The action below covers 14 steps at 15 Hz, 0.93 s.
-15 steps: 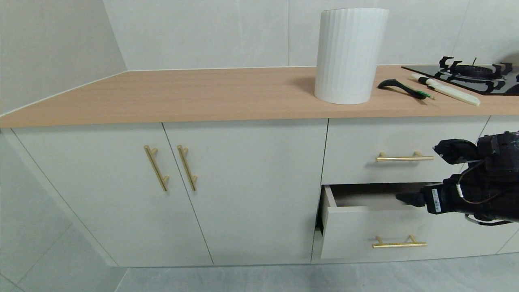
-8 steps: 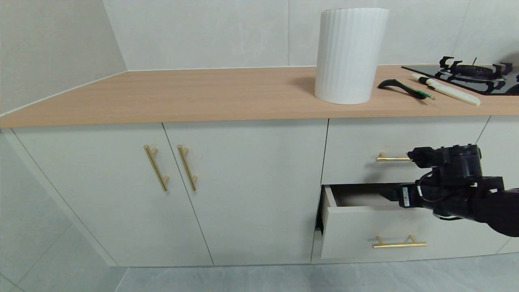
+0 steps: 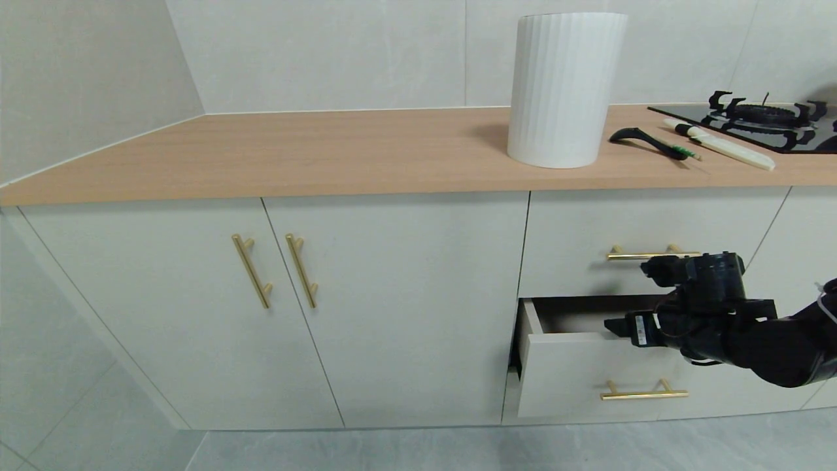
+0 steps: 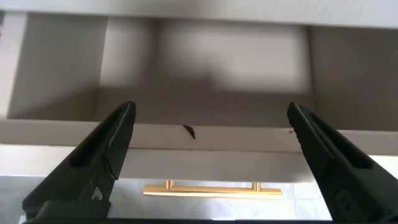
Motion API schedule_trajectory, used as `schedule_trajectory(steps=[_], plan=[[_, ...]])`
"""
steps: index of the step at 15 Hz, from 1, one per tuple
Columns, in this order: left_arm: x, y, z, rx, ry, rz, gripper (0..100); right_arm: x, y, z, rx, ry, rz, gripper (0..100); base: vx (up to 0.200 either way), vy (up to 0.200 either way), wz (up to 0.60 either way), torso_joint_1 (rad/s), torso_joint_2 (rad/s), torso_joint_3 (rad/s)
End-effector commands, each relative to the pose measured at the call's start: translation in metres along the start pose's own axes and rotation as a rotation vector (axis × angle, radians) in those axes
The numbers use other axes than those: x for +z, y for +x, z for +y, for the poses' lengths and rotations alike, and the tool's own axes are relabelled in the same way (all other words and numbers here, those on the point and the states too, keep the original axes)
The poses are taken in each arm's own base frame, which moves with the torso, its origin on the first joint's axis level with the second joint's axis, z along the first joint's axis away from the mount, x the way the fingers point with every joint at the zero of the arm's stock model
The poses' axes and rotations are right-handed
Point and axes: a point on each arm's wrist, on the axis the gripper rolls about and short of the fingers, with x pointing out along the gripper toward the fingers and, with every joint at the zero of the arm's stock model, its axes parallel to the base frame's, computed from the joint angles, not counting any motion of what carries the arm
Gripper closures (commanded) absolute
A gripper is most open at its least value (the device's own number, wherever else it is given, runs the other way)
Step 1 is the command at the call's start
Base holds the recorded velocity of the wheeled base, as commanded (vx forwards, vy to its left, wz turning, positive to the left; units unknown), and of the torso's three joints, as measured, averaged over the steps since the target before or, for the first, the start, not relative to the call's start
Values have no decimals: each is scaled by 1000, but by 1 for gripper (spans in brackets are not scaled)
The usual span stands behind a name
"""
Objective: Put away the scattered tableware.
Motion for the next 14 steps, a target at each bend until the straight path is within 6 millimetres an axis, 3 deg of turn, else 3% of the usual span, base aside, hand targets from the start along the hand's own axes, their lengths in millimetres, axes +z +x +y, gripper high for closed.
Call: schedule_trajectory(steps=[1,10,14], plan=[[0,0,0,1,-1,0,0,-1,-1,0,1,-1,6,0,0,0,0,0,0,0],[0,0,0,1,-1,0,0,-1,-22,-4,20,-21,116,0,0,0,0,0,0,0],[0,0,0,1,-1,0,0,-6,-50,-7,58,-137,263,0,0,0,0,0,0,0]])
